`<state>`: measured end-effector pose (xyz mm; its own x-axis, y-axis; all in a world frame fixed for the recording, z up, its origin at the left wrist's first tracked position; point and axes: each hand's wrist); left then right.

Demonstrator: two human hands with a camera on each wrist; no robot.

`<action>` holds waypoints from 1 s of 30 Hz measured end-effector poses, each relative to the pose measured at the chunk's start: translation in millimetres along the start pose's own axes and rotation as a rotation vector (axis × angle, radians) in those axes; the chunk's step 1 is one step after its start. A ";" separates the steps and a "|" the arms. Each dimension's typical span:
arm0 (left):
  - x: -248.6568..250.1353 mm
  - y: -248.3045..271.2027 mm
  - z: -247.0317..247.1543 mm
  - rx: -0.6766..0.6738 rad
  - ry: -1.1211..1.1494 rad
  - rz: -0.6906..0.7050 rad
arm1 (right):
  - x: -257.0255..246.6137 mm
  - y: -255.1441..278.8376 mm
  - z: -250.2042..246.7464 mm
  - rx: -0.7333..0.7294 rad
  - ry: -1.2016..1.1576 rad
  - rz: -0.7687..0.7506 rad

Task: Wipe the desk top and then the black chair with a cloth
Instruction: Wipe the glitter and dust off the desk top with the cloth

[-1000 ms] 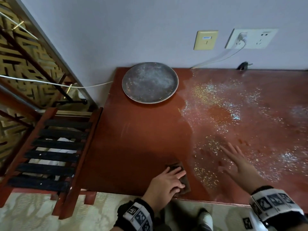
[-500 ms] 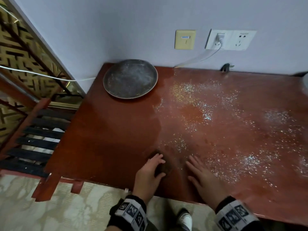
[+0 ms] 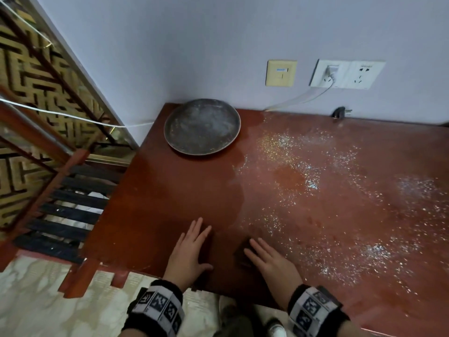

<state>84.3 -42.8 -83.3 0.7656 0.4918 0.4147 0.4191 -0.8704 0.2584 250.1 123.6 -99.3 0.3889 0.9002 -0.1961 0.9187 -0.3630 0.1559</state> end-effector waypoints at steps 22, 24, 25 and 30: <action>-16.4 -62.8 -29.5 -0.107 0.001 -0.103 | -17.6 -85.8 -28.1 -0.231 -0.019 -0.291; -16.6 -67.1 -31.3 -0.117 0.002 -0.116 | 14.1 -113.5 -44.2 -0.310 -0.051 -0.103; -16.9 -68.3 -31.5 -0.121 0.009 -0.127 | 29.1 -127.2 -51.3 -0.287 -0.056 0.005; -19.6 -71.1 -30.4 -0.095 0.059 -0.181 | 30.3 -132.9 -46.2 -0.171 -0.095 0.153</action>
<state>24.6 10.2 -83.3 0.6509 0.6428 0.4038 0.4973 -0.7630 0.4129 136.5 210.2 -81.3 0.5351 0.8082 -0.2460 0.8263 -0.4403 0.3511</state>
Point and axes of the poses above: each hand's wrist, its own y-axis away from the middle knuckle, its own z-axis out of the palm, x = y × z, and after that the axes turned 11 degrees about z, right-handed
